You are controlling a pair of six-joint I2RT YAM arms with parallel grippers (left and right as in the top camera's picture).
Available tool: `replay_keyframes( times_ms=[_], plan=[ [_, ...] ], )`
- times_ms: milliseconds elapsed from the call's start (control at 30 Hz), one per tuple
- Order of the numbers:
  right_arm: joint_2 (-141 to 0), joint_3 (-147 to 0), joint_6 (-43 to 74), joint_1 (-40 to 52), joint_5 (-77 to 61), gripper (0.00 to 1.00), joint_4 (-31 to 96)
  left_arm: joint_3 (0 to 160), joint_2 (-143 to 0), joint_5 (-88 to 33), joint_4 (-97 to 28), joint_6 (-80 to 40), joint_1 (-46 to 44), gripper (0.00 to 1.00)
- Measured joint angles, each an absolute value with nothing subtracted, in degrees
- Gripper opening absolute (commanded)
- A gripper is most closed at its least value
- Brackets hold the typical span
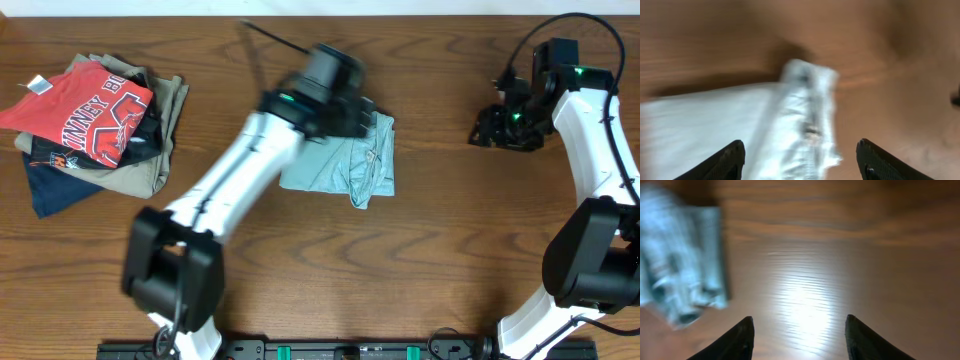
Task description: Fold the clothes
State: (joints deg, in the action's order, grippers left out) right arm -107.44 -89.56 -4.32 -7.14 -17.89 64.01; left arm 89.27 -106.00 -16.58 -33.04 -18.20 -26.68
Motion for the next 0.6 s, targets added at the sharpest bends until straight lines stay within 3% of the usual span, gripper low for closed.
replay_keyframes(
  times_ms=[233,433,600],
  plan=[
    [-107.55,-89.56,-12.1,0.34,-28.4,0.59,62.3,89.3,-103.94,-16.51,-38.15,-19.73,-12.32,0.73],
    [-110.96,-89.56,-13.06,11.88,-29.56,0.55,58.83,89.12,-105.36,-16.62,-40.36,-20.38,-9.8,0.73],
    [-116.57,-89.56,-13.3,19.81,-29.54,0.42,56.9,88.18,-109.01,-17.98,-40.73,-20.73,-10.35,0.73]
  ],
)
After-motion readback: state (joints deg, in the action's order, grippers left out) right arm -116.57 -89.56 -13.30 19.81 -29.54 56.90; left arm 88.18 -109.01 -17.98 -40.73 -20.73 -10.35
